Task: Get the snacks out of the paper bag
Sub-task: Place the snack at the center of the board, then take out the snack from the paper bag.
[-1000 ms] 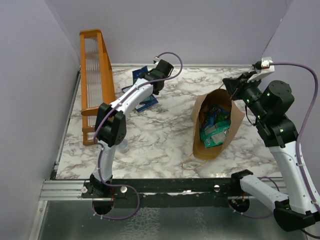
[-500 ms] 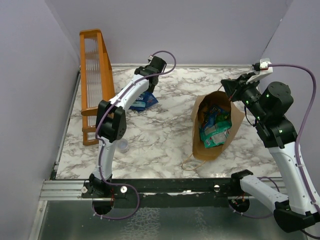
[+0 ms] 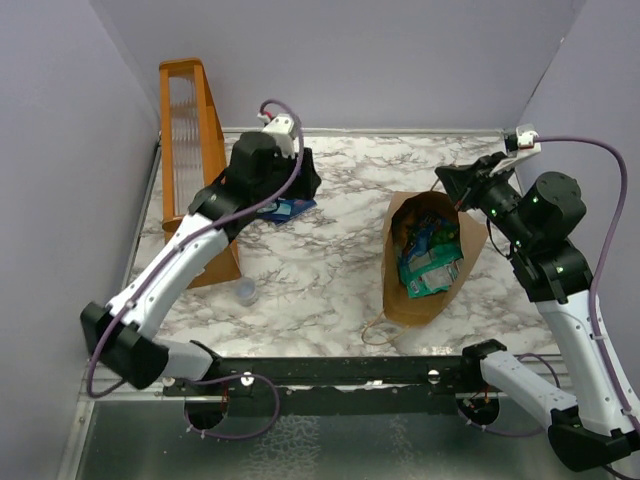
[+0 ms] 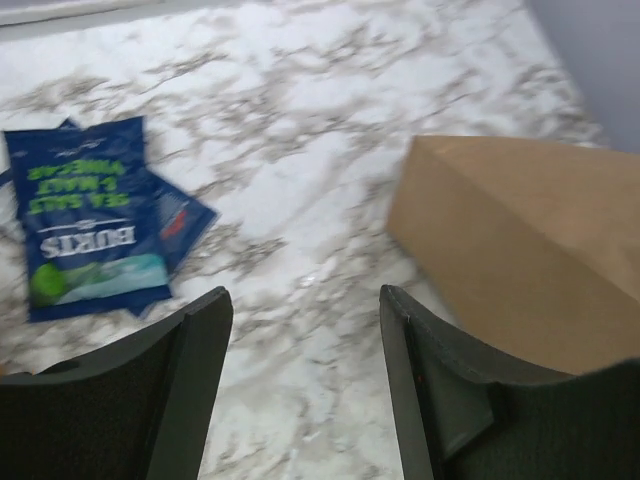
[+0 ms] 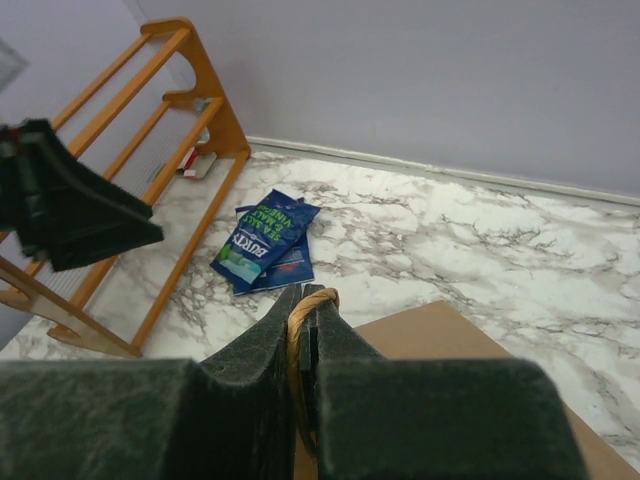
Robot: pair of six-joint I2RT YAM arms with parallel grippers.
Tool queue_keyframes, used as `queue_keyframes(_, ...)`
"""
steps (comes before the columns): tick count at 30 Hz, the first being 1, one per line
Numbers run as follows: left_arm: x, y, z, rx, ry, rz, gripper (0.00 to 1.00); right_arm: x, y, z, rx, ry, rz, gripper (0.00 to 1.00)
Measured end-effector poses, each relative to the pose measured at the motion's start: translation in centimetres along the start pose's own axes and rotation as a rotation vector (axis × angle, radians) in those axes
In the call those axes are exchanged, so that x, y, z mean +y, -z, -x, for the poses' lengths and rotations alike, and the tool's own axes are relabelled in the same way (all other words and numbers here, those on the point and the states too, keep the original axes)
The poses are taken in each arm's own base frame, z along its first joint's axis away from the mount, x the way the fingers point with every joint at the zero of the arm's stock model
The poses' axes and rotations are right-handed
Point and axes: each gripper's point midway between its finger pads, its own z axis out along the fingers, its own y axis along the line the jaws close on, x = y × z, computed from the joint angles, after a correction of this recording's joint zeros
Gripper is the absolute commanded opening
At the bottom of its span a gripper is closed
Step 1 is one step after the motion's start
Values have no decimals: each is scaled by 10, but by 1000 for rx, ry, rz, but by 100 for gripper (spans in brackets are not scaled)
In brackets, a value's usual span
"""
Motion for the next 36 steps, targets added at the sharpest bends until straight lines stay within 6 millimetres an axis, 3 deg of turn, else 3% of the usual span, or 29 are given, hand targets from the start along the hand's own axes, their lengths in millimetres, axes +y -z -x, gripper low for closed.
queue_keyframes(4,-42,45,-11,-125,60,-210,67,5,0,-1,3,-10,26,5)
queue_keyframes(8,-79,63,-44,-149,99,-355,67,7,-1,-1,4,-16,40,5)
queue_keyframes(13,-144,81,-78,-158,84,-533,66,8,-1,-2,6,-17,46,5)
queue_keyframes(21,-252,111,-120,-212,-60,-645,46,8,-1,-1,5,-13,46,6)
queue_keyframes(27,-292,91,-122,-251,-155,-574,41,9,0,0,7,-12,47,6)
queue_keyframes(36,-294,36,-148,-255,-247,-407,40,17,2,-1,15,-26,89,6)
